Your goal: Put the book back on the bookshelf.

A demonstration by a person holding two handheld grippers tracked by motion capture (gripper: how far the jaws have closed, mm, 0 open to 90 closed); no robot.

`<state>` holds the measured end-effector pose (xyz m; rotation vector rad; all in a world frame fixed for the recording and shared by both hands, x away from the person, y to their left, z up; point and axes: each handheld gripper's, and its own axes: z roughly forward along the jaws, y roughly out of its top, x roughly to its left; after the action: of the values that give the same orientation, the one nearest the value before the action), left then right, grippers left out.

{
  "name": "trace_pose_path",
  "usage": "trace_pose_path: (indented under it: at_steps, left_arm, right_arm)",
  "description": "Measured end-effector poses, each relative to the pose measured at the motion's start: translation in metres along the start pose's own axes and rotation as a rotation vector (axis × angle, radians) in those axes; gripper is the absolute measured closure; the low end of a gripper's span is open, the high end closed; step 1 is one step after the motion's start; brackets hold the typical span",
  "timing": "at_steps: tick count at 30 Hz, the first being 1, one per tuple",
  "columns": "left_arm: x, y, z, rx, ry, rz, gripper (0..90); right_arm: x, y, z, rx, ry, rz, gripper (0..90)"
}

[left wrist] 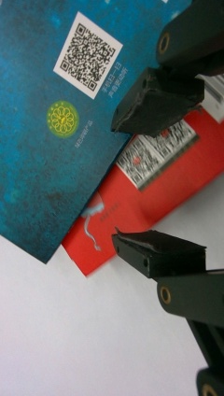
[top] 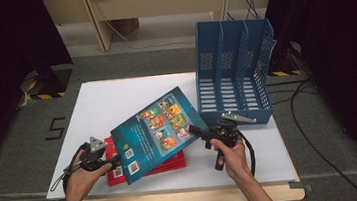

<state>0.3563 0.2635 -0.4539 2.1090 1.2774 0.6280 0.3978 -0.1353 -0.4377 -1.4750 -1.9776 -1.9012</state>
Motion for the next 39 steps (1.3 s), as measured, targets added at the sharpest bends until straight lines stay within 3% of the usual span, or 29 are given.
trace_pose_path:
  at_steps: [1,2,6,8,12,13,16,17,19,22,26,30,33,34,36,39]
  left_arm:
    - [-0.003,0.001,0.001,-0.007,-0.009,0.003,38.5]
    - [-0.006,0.002,0.002,-0.008,-0.014,0.009,37.1]
    - [-0.012,0.004,0.004,-0.022,-0.011,0.026,32.0]
    - [-0.014,0.004,0.006,-0.033,-0.016,0.016,31.5]
    - [-0.018,0.005,0.007,-0.045,-0.016,0.025,30.3]
    - [-0.018,0.005,0.008,-0.047,-0.025,0.02,25.1]
    - [-0.016,0.005,0.008,-0.054,-0.06,0.009,21.4]
    - [-0.016,0.006,0.008,-0.062,-0.071,0.0,19.6]
    - [-0.014,0.007,0.006,-0.077,-0.073,-0.011,19.6]
    - [-0.004,0.006,0.002,-0.099,-0.059,-0.04,19.4]
    - [0.008,0.002,0.002,-0.099,-0.047,-0.072,19.3]
    - [0.031,-0.005,0.003,-0.103,-0.004,-0.135,19.3]
    - [0.039,-0.008,0.003,-0.092,0.018,-0.15,19.3]
    - [0.044,-0.01,0.002,-0.079,0.038,-0.153,19.3]
    - [0.045,-0.011,0.002,-0.081,0.041,-0.156,19.3]
    - [0.051,-0.013,0.003,-0.078,0.046,-0.173,19.3]
  right_arm:
    - [0.0,0.0,0.0,0.0,0.0,0.0,63.4]
    - [0.003,0.003,0.004,-0.03,-0.026,-0.059,63.7]
    - [0.005,0.009,0.008,-0.063,-0.023,-0.045,65.9]
    - [0.006,0.01,0.009,-0.062,-0.019,-0.05,66.1]
    - [0.012,0.01,0.014,-0.059,-0.035,-0.084,66.1]
    - [0.013,0.013,0.014,-0.071,-0.042,-0.102,66.7]
    - [0.017,0.016,0.014,-0.079,-0.043,-0.126,67.0]
    - [0.023,0.02,0.014,-0.075,-0.042,-0.161,67.1]
    - [0.026,0.021,0.014,-0.08,-0.046,-0.17,67.4]
    - [0.032,0.03,0.015,-0.099,-0.044,-0.218,69.0]
    - [0.035,0.038,0.014,-0.125,-0.033,-0.205,71.4]
    - [0.043,0.056,0.012,-0.149,-0.016,-0.265,74.7]
    - [0.048,0.064,0.01,-0.146,-0.006,-0.283,76.0]
    - [0.053,0.072,0.008,-0.159,0.008,-0.314,77.5]
    - [0.055,0.075,0.007,-0.163,0.011,-0.317,78.1]
    - [0.066,0.085,0.005,-0.167,0.044,-0.36,80.7]
